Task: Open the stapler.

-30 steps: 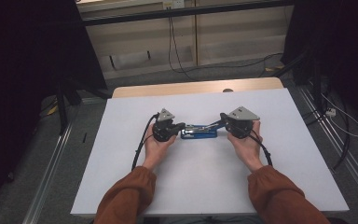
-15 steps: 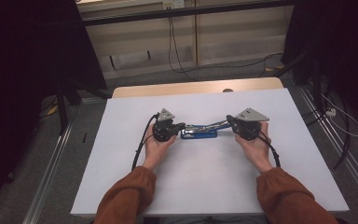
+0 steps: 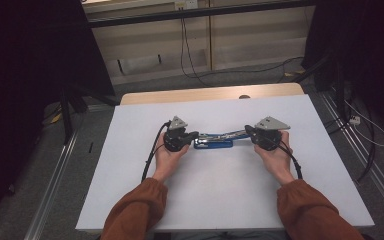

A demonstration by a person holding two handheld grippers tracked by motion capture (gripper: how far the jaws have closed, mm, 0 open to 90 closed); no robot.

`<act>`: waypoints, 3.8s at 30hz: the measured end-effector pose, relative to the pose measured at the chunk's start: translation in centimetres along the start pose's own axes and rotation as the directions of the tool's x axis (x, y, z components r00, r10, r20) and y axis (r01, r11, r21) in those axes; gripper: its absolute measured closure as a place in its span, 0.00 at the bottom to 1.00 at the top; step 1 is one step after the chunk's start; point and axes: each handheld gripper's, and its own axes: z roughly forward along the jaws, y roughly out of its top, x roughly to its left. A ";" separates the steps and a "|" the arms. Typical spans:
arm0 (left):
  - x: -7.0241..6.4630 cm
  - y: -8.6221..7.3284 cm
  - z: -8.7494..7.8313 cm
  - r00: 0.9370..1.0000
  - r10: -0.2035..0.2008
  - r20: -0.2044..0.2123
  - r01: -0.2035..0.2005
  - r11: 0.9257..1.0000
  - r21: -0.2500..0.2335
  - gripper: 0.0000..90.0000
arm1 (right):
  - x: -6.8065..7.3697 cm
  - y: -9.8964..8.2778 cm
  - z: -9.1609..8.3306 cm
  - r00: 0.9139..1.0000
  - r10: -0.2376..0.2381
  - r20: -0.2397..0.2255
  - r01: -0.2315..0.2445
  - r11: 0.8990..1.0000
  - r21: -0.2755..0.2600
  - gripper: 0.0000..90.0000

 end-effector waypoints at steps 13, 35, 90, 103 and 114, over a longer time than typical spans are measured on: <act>0.0 0.0 0.0 1.000 -0.005 0.005 0.005 1.000 -0.003 1.00 | 0.0 -0.6 0.6 1.000 -0.002 -0.013 0.002 0.999 0.051 1.00; -0.1 0.0 -0.1 1.000 -0.007 0.007 0.007 1.000 -0.011 1.00 | -0.2 -0.6 0.6 1.000 0.013 -0.022 -0.011 0.998 0.055 1.00; -0.7 0.3 -3.9 0.998 -0.019 -0.052 0.015 0.998 -0.067 0.06 | -1.6 0.4 -0.9 0.985 0.136 -0.103 -0.143 0.988 -0.058 0.07; -1.2 -1.3 -6.5 0.996 -0.025 -0.085 0.017 0.996 -0.092 0.06 | -2.3 0.4 -2.1 0.985 0.131 -0.112 -0.137 0.989 -0.049 0.07; -2.0 -3.2 -9.8 0.992 -0.047 -0.120 0.030 0.990 -0.141 0.05 | -2.9 0.5 -2.8 0.979 0.155 -0.136 -0.164 0.985 -0.054 0.06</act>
